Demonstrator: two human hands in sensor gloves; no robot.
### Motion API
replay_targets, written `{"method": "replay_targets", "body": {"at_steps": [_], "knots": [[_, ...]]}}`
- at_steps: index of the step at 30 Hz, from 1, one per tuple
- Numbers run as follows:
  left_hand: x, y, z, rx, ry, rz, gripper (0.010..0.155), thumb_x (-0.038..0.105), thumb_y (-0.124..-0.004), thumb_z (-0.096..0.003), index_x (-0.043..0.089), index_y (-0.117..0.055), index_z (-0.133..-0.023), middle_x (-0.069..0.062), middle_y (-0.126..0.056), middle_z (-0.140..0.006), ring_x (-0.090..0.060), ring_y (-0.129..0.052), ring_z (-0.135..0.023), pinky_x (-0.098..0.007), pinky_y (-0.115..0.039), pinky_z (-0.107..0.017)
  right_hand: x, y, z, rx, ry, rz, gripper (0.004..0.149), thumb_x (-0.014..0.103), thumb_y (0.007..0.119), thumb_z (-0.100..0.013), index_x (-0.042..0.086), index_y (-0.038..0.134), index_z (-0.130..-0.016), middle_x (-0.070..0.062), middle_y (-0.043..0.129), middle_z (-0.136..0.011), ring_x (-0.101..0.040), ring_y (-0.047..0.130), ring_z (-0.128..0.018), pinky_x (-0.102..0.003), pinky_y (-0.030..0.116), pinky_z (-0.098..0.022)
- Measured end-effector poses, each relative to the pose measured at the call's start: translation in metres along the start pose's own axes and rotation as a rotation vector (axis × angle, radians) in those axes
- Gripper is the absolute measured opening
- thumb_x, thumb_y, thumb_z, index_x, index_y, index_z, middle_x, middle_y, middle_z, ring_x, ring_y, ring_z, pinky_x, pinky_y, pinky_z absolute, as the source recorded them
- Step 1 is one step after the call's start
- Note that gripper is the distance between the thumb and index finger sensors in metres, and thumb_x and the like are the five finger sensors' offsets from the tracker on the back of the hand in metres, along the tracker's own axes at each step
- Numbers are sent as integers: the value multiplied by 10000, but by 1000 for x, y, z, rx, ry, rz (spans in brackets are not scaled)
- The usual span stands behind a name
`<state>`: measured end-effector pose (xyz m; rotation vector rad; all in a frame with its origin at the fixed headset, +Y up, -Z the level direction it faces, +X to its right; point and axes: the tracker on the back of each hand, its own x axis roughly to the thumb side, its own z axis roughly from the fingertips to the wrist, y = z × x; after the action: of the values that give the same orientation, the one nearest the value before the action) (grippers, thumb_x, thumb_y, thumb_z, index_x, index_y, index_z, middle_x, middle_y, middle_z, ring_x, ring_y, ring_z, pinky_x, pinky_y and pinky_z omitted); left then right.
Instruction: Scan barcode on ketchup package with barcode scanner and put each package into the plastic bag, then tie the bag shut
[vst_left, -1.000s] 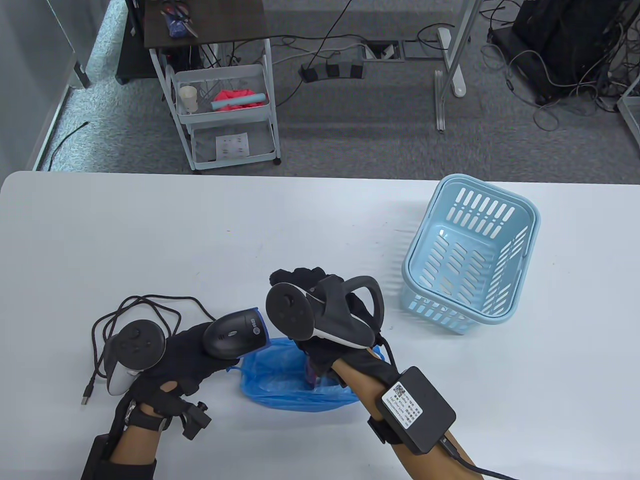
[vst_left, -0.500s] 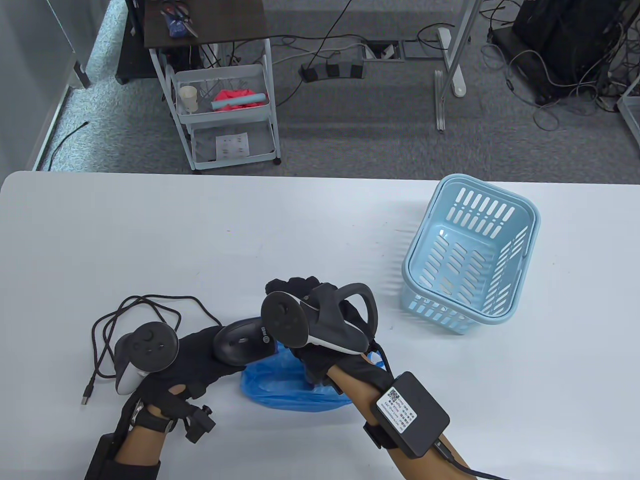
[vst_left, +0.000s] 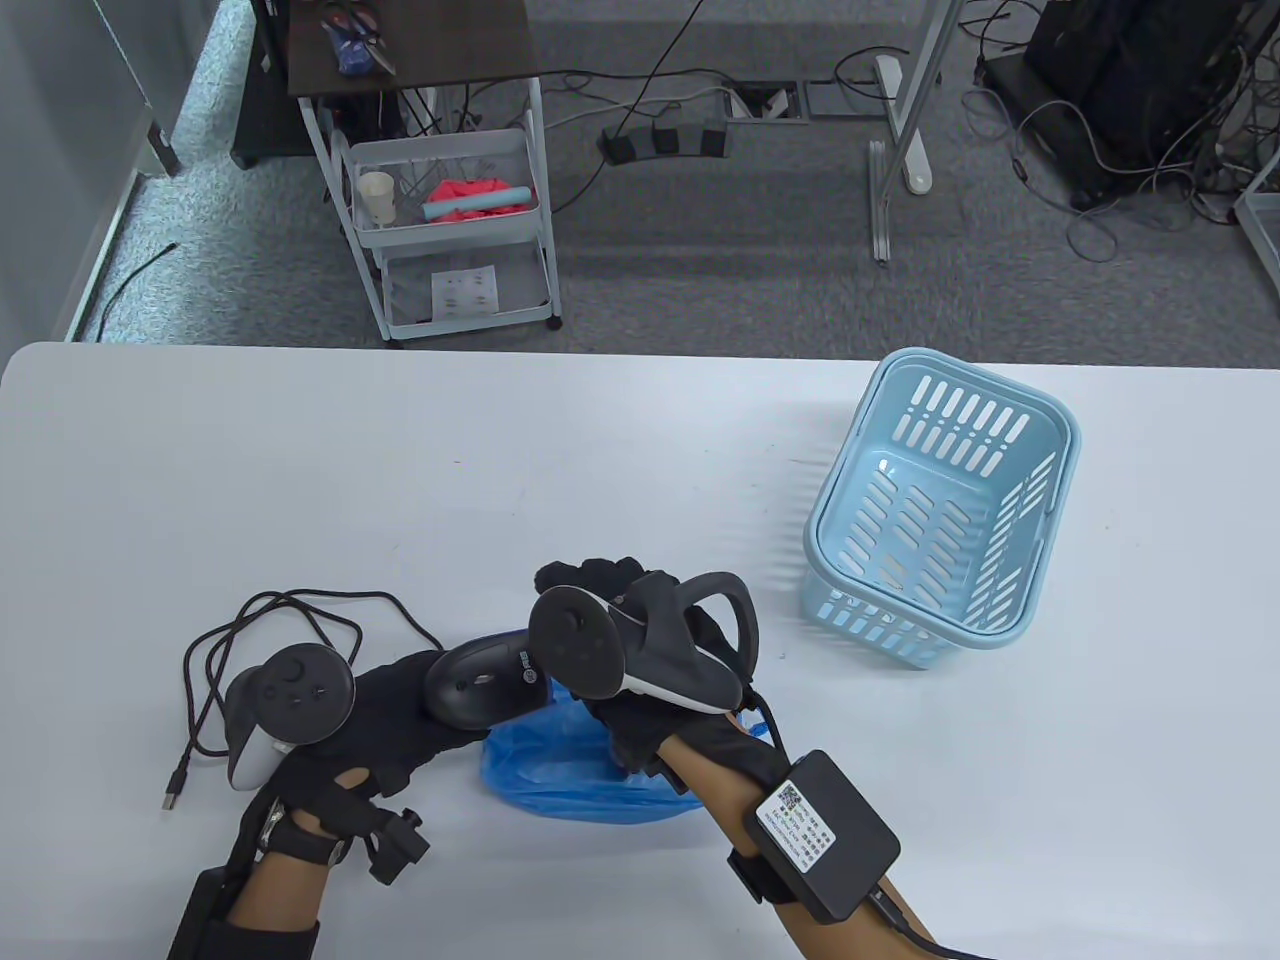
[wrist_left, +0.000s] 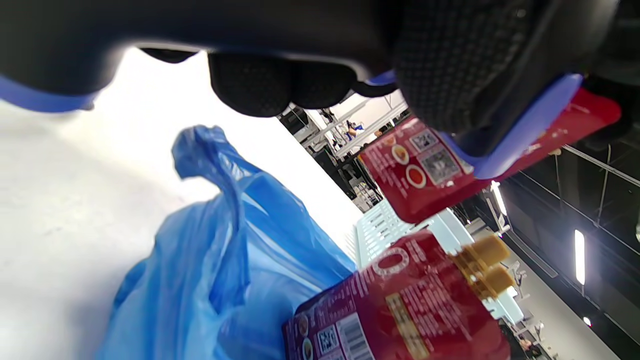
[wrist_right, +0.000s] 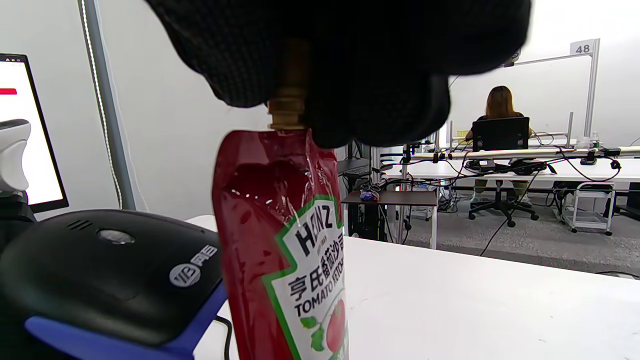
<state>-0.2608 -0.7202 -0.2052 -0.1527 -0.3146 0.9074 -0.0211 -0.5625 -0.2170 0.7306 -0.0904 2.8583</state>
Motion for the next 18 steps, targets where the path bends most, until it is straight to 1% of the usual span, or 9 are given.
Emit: {"method": "replay_targets", "body": {"at_steps": [9,14,18], "knots": [[-22,19,6,79,85,62,517,489,-898,-427,258,-840,-885,18,-881,-866,-289,-959,-707,-530,-745,-643,8,11,11,34,-51,5,454,269,813,-509,47,771,-903,-179,902,-755,-345,921,-588,-417,798,-385],[-30,22,7,86,111,87,516,489,-897,-427,258,-840,-885,15,-880,-867,-290,-958,-707,-531,-744,-643,13,23,15,57,-77,4,456,268,821,-505,42,776,-898,-183,905,-753,-348,921,-591,-421,798,-388],[-34,21,7,83,127,87,517,488,-897,-427,256,-840,-886,14,-880,-867,-289,-958,-707,-531,-744,-643,16,34,17,96,-93,5,455,271,826,-503,43,781,-893,-182,908,-750,-346,923,-589,-420,798,-387]]}}
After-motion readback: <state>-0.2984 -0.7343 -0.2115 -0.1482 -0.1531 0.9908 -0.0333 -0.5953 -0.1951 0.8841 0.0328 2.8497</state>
